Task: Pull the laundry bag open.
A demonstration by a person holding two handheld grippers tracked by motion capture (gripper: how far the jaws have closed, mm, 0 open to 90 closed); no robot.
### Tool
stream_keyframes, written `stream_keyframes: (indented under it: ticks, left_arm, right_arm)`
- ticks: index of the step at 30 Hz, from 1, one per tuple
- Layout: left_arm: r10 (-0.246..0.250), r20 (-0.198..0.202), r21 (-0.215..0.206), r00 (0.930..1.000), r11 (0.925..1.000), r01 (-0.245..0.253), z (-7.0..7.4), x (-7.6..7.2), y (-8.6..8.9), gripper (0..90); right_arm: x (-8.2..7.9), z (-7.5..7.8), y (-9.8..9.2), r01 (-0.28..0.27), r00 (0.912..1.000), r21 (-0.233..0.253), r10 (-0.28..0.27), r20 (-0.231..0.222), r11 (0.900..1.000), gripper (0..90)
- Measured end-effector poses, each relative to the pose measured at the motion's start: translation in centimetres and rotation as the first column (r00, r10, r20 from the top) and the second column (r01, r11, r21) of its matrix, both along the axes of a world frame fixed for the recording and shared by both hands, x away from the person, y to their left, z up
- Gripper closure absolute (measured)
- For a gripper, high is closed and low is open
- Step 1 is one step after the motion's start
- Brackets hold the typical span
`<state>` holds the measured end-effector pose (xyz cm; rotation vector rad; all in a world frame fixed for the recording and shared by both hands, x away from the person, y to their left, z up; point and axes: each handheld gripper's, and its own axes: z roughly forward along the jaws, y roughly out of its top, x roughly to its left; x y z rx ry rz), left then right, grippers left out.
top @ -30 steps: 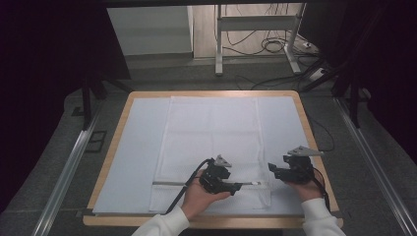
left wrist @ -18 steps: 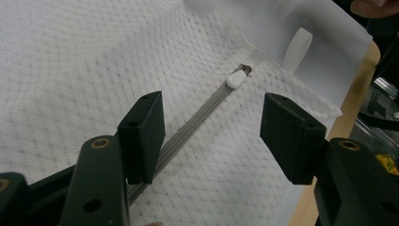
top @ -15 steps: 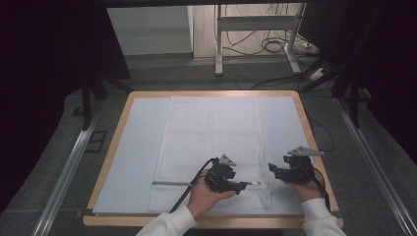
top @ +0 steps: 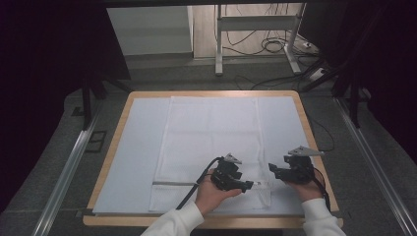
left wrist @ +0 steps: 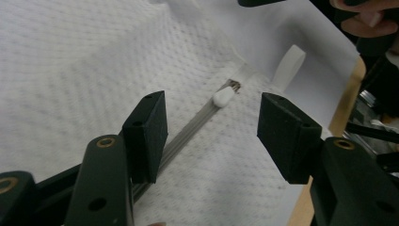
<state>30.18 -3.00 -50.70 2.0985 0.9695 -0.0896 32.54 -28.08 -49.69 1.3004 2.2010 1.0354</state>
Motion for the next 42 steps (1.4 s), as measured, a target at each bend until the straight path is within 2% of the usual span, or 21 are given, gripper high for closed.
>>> stream_keyframes:
  ticks: [4,8,13,16,23,28,34,42]
  left_arm:
    - [-0.002,-0.015,-0.004,0.9999,1.0000,0.002,-0.1,0.2,-0.4,45.5]
    - [-0.005,-0.057,-0.030,0.9984,0.9996,0.003,-0.2,0.6,-0.5,47.3]
    - [-0.010,-0.090,-0.039,0.9959,0.9992,0.006,-0.4,0.9,-0.9,48.6]
    - [-0.023,-0.120,-0.054,0.9925,0.9984,0.016,-0.6,1.0,-1.0,49.7]
    - [-0.034,-0.131,-0.039,0.9908,0.9988,0.029,-0.7,1.1,-1.8,51.3]
    - [-0.032,-0.155,-0.040,0.9874,0.9989,0.026,-1.1,1.3,-2.2,52.6]
    - [-0.038,-0.172,-0.043,0.9843,0.9986,0.031,-1.3,1.5,-2.7,55.5]
    - [-0.019,-0.169,-0.036,0.9855,0.9993,0.013,-1.4,1.7,-2.9,61.8]
  right_arm:
    - [0.0,0.0,-0.1,0.008,1.0000,-0.003,-0.008,0.002,1.000,27.8]
    - [0.0,0.0,0.0,0.008,1.0000,-0.004,-0.008,0.004,1.000,27.7]
    - [-0.1,0.0,0.0,0.012,0.9999,-0.010,-0.012,0.007,1.000,27.6]
    - [0.0,0.0,-0.1,0.013,0.9999,-0.013,-0.013,0.008,1.000,27.6]
    - [0.0,0.1,0.0,0.014,0.9999,-0.014,-0.014,0.007,1.000,27.4]
    - [0.0,0.1,-0.1,0.018,0.9998,-0.013,-0.018,0.009,1.000,27.2]
    - [0.1,0.1,-0.5,0.066,0.9978,-0.015,-0.066,0.003,0.998,26.2]
    - [0.1,0.2,-0.5,0.070,0.9975,-0.015,-0.070,0.005,0.997,26.2]
